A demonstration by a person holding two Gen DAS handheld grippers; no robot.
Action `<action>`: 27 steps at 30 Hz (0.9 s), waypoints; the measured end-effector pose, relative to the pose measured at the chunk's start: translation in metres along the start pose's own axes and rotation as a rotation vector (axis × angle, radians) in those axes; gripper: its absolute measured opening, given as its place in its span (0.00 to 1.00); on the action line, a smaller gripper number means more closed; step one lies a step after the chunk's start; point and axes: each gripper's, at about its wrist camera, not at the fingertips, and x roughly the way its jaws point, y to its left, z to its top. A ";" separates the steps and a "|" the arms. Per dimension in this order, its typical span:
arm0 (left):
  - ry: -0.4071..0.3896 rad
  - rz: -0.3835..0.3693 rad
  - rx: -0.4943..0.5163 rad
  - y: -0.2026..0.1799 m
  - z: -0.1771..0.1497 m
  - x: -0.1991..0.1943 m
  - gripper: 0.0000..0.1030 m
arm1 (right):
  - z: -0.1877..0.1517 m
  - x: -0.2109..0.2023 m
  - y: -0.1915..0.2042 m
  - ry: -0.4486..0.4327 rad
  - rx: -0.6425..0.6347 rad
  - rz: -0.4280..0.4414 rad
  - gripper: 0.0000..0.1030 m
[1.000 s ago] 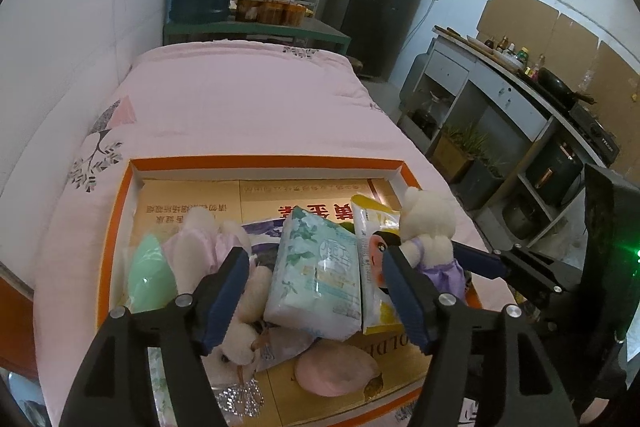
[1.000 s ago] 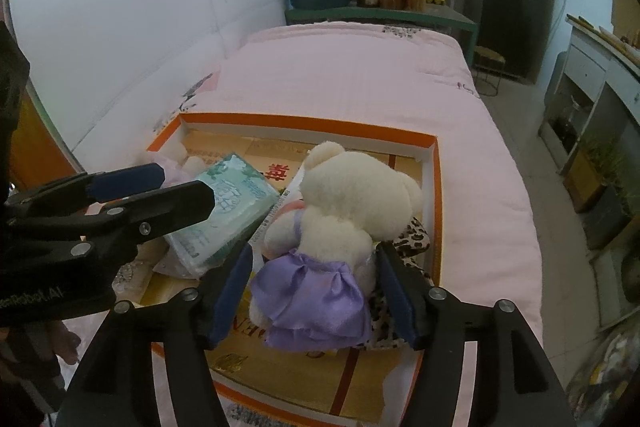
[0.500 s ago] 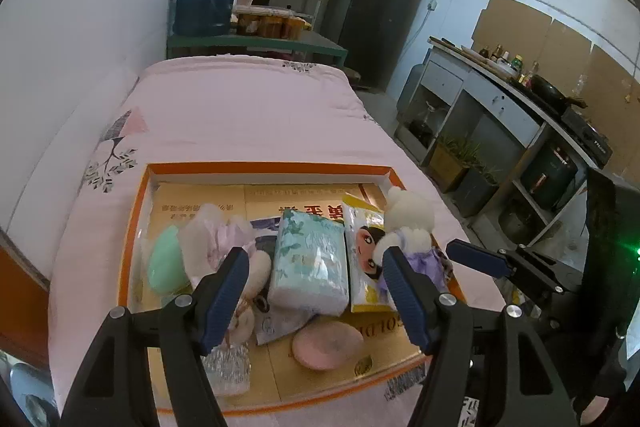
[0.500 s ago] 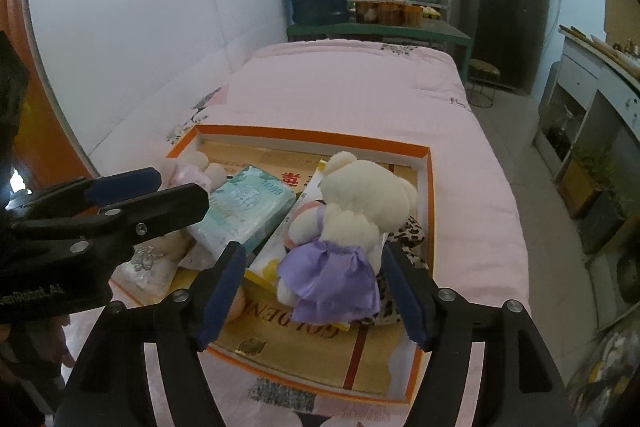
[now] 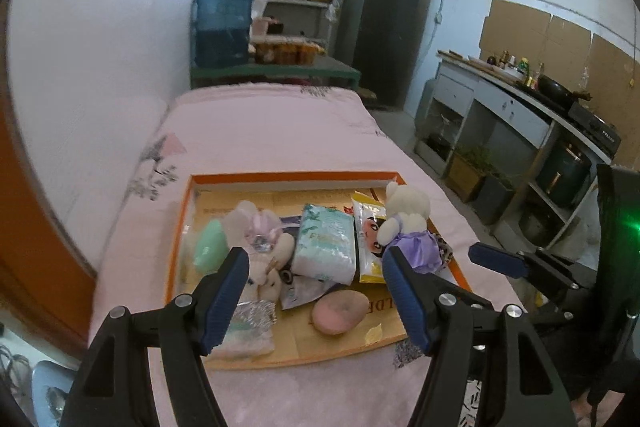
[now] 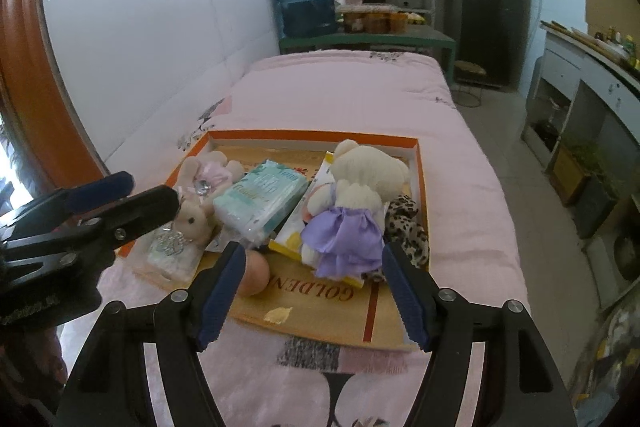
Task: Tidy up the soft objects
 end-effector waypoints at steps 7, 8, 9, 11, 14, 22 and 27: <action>-0.073 0.034 0.004 -0.005 -0.015 -0.039 0.67 | -0.017 -0.029 0.010 -0.034 0.028 -0.012 0.70; -0.076 0.036 0.004 -0.006 -0.016 -0.042 0.67 | -0.019 -0.032 0.011 -0.038 0.029 -0.015 0.70; -0.079 0.037 0.004 -0.007 -0.018 -0.046 0.67 | -0.021 -0.036 0.013 -0.043 0.031 -0.017 0.70; -0.090 0.040 -0.001 -0.007 -0.022 -0.056 0.67 | -0.024 -0.045 0.015 -0.053 0.035 -0.020 0.70; -0.106 0.064 -0.015 -0.007 -0.029 -0.068 0.67 | -0.030 -0.061 0.019 -0.074 0.050 -0.016 0.70; -0.205 0.188 -0.075 -0.006 -0.056 -0.113 0.66 | -0.047 -0.105 0.045 -0.155 0.038 -0.036 0.70; -0.223 0.196 -0.083 -0.006 -0.068 -0.137 0.66 | -0.062 -0.136 0.059 -0.212 0.059 -0.075 0.70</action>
